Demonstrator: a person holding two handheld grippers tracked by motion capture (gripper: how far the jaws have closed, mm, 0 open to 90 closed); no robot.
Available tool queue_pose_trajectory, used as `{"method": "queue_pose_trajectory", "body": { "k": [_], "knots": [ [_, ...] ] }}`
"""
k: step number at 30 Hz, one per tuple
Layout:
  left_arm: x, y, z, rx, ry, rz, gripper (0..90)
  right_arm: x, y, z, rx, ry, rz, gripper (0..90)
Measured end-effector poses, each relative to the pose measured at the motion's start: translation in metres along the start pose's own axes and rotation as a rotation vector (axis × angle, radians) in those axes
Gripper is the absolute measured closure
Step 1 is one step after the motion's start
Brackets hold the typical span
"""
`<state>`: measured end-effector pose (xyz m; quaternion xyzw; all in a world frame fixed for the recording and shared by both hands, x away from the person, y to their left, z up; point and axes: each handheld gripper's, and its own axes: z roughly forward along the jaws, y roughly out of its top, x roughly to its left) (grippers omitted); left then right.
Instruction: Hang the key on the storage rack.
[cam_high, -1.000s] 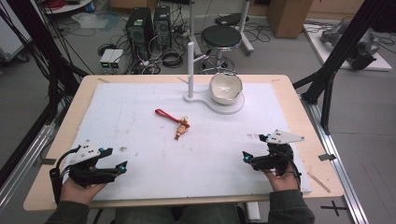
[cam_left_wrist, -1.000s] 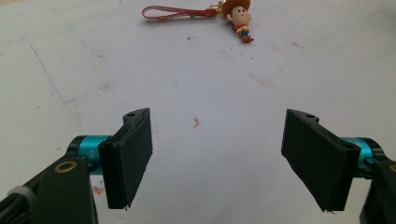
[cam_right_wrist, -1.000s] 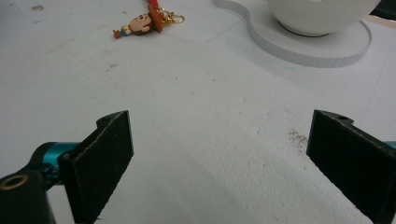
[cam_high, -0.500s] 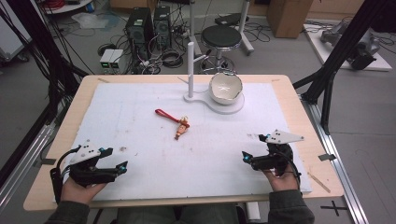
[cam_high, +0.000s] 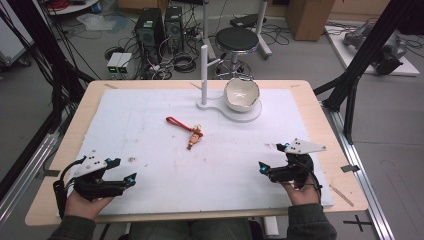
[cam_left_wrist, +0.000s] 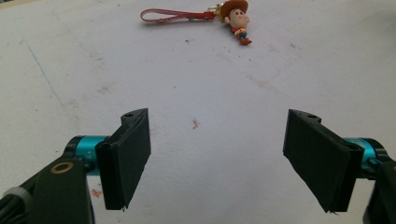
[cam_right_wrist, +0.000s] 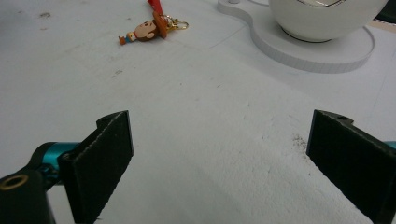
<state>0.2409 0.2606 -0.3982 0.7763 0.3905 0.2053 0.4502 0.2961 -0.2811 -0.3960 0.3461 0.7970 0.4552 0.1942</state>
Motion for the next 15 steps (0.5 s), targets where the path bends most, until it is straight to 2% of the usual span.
{"method": "queue_pose_trajectory", "body": {
  "k": [4, 12, 15],
  "knots": [
    [0.0, 0.0, -0.001, 0.001, 0.002, 0.003, 23.7, 0.001, 0.003, 0.002, 0.0, 0.006, 0.007, 6.3],
    [-0.001, -0.001, -0.002, -0.002, 0.006, 0.007, 23.6, 0.003, 0.015, 0.008, 0.004, 0.024, -0.013, 6.3],
    [-0.001, -0.001, -0.003, -0.004, 0.003, 0.011, 23.5, 0.005, 0.025, 0.011, 0.004, 0.028, -0.031, 6.3]
  ]
}}
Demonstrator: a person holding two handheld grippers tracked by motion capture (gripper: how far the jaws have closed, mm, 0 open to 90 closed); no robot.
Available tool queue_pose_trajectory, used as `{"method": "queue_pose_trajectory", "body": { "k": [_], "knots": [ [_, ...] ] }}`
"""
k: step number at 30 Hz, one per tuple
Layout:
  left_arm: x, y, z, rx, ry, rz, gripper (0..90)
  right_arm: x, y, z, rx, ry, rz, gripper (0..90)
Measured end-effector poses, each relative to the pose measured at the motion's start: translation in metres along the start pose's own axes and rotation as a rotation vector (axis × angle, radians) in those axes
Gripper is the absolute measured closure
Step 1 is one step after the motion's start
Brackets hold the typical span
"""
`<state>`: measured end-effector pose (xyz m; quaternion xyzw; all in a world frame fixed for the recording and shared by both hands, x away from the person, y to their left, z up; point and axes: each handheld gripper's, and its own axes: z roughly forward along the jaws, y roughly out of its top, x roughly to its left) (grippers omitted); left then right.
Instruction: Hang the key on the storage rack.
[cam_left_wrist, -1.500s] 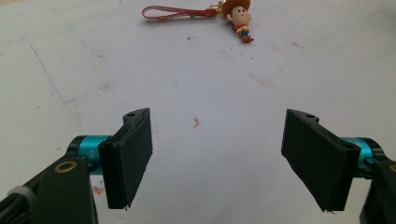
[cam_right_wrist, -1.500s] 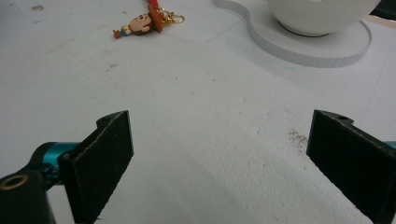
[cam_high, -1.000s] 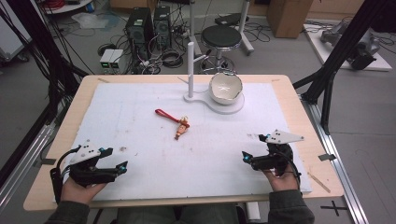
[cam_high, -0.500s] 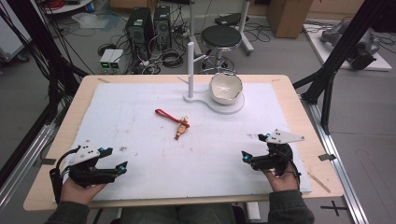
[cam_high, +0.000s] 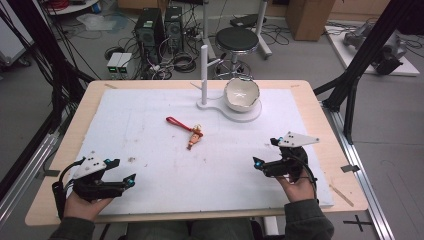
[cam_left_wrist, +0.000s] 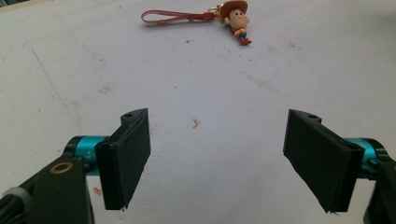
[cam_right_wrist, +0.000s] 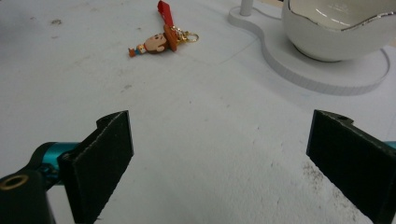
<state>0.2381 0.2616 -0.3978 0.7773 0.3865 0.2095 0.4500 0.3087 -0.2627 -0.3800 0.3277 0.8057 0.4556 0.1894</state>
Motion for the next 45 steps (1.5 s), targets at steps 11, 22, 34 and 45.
{"method": "queue_pose_trajectory", "body": {
  "k": [11, 22, 34, 45],
  "knots": [
    [-0.002, 0.0, -0.002, -0.004, 0.002, 0.003, 23.3, 0.001, 0.037, 0.021, 0.021, 0.03, -0.043, 6.3],
    [-0.002, 0.0, 0.0, -0.008, -0.001, 0.005, 23.2, 0.005, 0.069, 0.046, 0.042, 0.054, -0.063, 6.4],
    [-0.002, 0.0, -0.001, -0.007, -0.003, 0.013, 23.1, 0.014, 0.102, 0.083, 0.059, 0.086, -0.091, 6.4],
    [-0.002, 0.0, 0.0, -0.006, -0.007, 0.016, 22.9, 0.02, 0.13, 0.129, 0.127, 0.12, -0.125, 6.4]
  ]
}}
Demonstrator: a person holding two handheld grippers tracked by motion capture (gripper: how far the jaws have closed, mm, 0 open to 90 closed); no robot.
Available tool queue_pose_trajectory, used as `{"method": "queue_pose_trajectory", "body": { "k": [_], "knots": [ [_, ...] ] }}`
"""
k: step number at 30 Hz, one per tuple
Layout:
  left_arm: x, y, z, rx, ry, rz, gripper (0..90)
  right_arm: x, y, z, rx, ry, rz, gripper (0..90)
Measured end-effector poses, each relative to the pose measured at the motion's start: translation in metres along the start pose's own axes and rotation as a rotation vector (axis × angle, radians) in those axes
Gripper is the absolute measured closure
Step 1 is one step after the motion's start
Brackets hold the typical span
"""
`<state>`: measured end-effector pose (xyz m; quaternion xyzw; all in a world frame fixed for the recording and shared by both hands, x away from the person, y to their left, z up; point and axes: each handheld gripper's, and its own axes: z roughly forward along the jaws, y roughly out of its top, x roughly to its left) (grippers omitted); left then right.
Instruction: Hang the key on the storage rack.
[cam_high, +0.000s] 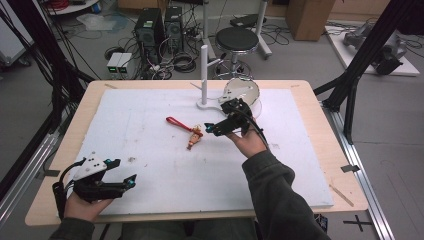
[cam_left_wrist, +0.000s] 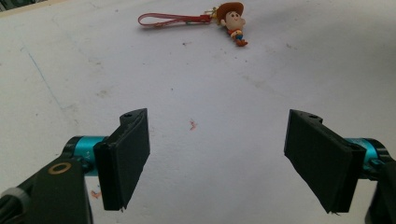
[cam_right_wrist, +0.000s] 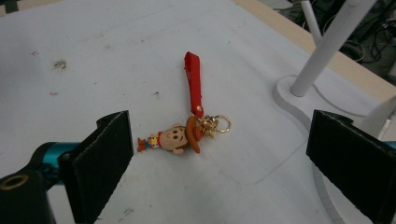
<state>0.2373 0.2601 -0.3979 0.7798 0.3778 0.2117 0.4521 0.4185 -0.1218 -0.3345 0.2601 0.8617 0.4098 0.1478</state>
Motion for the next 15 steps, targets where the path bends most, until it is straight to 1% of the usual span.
{"method": "queue_pose_trajectory", "body": {
  "k": [1, 2, 4, 6, 9, 13, 14, 15],
  "knots": [
    [0.0, 0.0, 0.0, 0.0, 0.0, 0.0, 22.9, 0.0, 0.0, 0.0, 0.0, 0.0, 0.0, 6.4],
    [0.0, 0.0, 0.0, -0.001, 0.001, -0.002, 22.9, 0.0, 0.007, 0.008, 0.017, 0.002, -0.01, 6.4],
    [0.0, 0.0, 0.0, -0.001, 0.001, -0.002, 22.9, 0.001, 0.011, 0.016, 0.009, 0.003, -0.018, 6.5],
    [0.0, 0.0, 0.001, -0.003, -0.001, -0.002, 22.9, 0.001, 0.014, 0.024, 0.026, 0.007, -0.012, 6.5],
    [0.0, 0.0, 0.001, -0.004, 0.0, -0.004, 22.9, 0.003, 0.02, 0.036, 0.038, 0.01, -0.021, 6.5],
    [0.001, 0.0, 0.0, -0.004, -0.003, -0.002, 22.9, 0.006, 0.029, 0.048, 0.037, 0.015, -0.023, 6.6],
    [0.001, 0.0, 0.0, -0.004, -0.004, -0.002, 22.9, 0.007, 0.03, 0.051, 0.031, 0.013, -0.022, 7.9],
    [0.001, 0.0, 0.0, -0.006, -0.003, -0.004, 22.9, 0.007, 0.031, 0.054, 0.025, 0.025, -0.019, 10.7]
  ]
}}
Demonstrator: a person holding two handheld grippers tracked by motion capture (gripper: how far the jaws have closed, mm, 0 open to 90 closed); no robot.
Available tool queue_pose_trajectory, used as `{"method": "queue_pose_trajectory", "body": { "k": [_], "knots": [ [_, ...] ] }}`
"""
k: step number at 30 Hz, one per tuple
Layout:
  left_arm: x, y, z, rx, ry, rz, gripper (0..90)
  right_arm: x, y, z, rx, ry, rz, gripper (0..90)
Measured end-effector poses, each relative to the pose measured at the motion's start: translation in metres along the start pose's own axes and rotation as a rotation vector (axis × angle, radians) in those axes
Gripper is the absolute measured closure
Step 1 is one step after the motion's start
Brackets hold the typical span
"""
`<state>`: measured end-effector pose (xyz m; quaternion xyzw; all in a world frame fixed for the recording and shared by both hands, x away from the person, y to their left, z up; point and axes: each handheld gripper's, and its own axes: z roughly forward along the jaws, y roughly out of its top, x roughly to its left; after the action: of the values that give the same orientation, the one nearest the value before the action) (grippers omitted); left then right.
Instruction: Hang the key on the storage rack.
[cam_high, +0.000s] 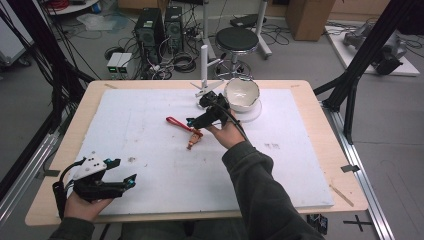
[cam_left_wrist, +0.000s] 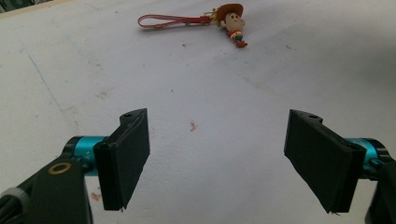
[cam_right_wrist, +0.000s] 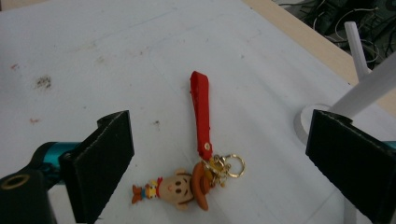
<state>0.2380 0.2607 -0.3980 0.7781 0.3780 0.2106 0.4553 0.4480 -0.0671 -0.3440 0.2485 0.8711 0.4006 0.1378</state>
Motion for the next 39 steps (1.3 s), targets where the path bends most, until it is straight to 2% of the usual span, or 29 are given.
{"method": "queue_pose_trajectory", "body": {
  "k": [2, 8, 10, 14, 20, 28, 32, 39],
  "knots": [
    [0.0, 0.0, 0.0, 0.001, -0.001, 0.002, 22.9, 0.001, 0.002, 0.007, 0.006, 0.018, 0.002, 15.3],
    [0.0, 0.0, 0.0, -0.003, 0.001, -0.001, 22.8, 0.003, 0.002, 0.031, 0.039, 0.014, 0.003, 17.1],
    [0.001, 0.0, 0.0, -0.002, 0.001, 0.002, 22.8, 0.004, 0.002, 0.033, 0.045, 0.015, 0.005, 17.9],
    [0.001, 0.0, 0.0, -0.003, 0.001, 0.0, 22.7, 0.003, -0.001, 0.051, 0.079, -0.003, -0.01, 23.4],
    [0.001, 0.0, 0.0, -0.004, 0.0, -0.003, 22.7, 0.001, -0.007, 0.071, 0.13, -0.002, 0.0, 29.8],
    [0.001, 0.0, 0.0, -0.005, -0.001, -0.007, 22.7, 0.005, -0.01, 0.088, 0.166, -0.012, -0.019, 39.8],
    [0.001, 0.0, 0.0, -0.005, 0.0, -0.007, 22.7, 0.008, -0.012, 0.098, 0.203, -0.018, -0.038, 46.0],
    [0.001, -0.001, 0.0, -0.007, -0.002, -0.008, 22.7, 0.008, -0.011, 0.106, 0.239, -0.022, -0.045, 57.3]
  ]
}}
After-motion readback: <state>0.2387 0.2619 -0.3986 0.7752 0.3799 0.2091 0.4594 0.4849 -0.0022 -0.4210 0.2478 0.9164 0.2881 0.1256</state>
